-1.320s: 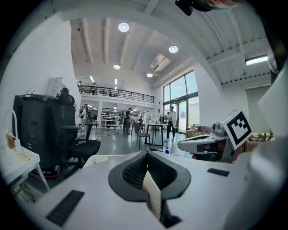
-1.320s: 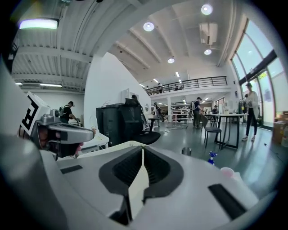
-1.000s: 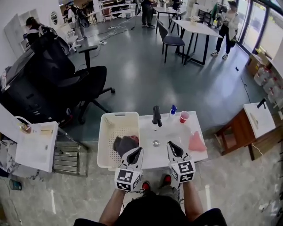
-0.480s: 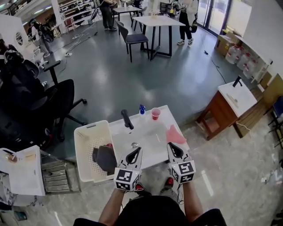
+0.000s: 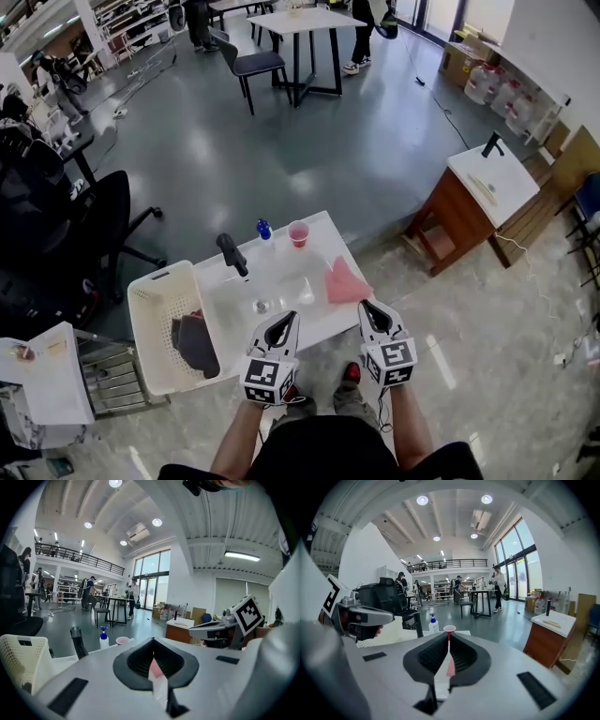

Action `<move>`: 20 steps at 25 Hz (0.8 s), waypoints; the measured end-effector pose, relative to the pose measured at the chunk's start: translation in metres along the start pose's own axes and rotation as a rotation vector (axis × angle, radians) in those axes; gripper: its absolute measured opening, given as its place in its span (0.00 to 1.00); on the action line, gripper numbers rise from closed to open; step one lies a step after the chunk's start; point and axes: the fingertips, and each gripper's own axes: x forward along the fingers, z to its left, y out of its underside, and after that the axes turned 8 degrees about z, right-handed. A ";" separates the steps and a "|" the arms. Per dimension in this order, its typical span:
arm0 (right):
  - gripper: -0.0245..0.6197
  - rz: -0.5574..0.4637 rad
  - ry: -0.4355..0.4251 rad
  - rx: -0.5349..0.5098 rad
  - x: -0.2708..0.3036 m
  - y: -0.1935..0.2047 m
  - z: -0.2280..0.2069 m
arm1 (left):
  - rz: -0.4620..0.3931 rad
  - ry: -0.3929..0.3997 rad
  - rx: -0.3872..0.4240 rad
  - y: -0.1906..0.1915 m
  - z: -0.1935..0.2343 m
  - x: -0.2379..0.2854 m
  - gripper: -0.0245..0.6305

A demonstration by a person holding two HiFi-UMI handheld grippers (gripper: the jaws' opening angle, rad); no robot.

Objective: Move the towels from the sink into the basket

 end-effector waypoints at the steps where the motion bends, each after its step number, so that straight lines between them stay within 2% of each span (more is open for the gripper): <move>1: 0.10 0.010 -0.004 0.003 0.002 0.004 -0.005 | 0.011 -0.002 -0.004 0.003 -0.002 0.005 0.05; 9: 0.10 0.095 -0.047 0.024 0.028 0.042 -0.035 | 0.067 -0.013 -0.027 0.022 -0.013 0.046 0.05; 20: 0.10 0.191 -0.085 0.063 0.066 0.097 -0.060 | 0.165 -0.032 -0.088 0.070 -0.007 0.091 0.05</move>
